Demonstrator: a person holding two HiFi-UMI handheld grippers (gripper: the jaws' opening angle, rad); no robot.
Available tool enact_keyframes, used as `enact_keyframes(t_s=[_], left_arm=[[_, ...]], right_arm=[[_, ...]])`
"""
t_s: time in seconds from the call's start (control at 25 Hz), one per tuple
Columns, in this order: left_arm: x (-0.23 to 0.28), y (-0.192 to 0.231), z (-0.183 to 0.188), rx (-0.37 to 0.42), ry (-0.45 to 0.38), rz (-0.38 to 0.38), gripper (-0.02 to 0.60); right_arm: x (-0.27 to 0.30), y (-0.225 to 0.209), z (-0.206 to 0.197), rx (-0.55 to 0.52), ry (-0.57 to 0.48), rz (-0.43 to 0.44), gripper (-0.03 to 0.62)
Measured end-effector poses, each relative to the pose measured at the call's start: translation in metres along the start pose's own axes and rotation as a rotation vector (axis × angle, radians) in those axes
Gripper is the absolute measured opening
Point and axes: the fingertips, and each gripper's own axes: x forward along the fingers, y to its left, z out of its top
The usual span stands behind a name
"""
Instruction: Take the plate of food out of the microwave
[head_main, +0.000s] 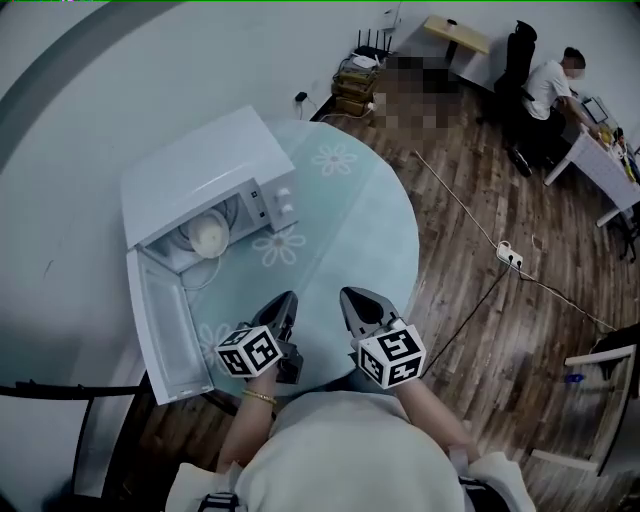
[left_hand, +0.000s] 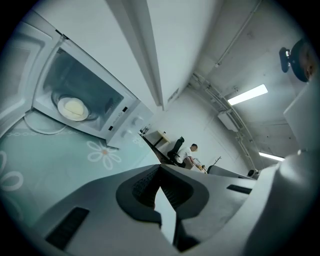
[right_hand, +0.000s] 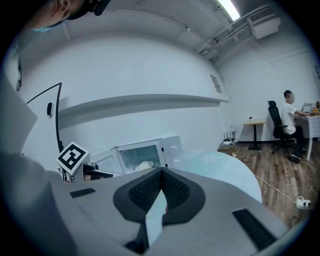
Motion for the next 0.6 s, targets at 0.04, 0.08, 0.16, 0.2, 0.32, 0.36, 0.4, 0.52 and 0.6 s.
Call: enact_keyframes(t_s=[0.04,0.08,0.16,0.2,0.32,0.36,0.4,0.52,0.6], left_arm=[[0.0,0.005,0.003,-0.017,-0.018,0.016,0.012],[0.0,0.011,0.007,-0.033,-0.037,0.032,0.012],[0.0,0.022,0.014,-0.067,-0.076,0.062,0.012],[0.0,0.027,0.017,-0.083,-0.093,0.077,0.012],[-0.001,0.044,0.025,-0.12,-0.137,0.123,0.012],[-0.002,0.051,0.027,-0.131,-0.152,0.138,0.012],[-0.002,0.058,0.03,-0.145,-0.169,0.153,0.012],[-0.003,0.08,0.038,-0.2,-0.221,0.193,0.012],[-0.003,0.095,0.043,-0.254,-0.26,0.209,0.012]], right_arm=[[0.007,0.001,0.002,-0.01,0.007,0.025,0.006],[0.013,0.002,0.004,-0.019,0.015,0.05,0.006],[0.026,0.004,0.005,-0.035,0.032,0.095,0.006],[0.032,0.005,0.006,-0.041,0.042,0.115,0.006],[0.049,0.007,0.005,-0.055,0.069,0.171,0.006],[0.054,0.009,0.004,-0.06,0.076,0.189,0.006],[0.06,0.01,0.003,-0.064,0.084,0.206,0.006],[0.075,0.016,0.0,-0.075,0.11,0.256,0.006],[0.084,0.019,-0.001,-0.078,0.125,0.286,0.006]])
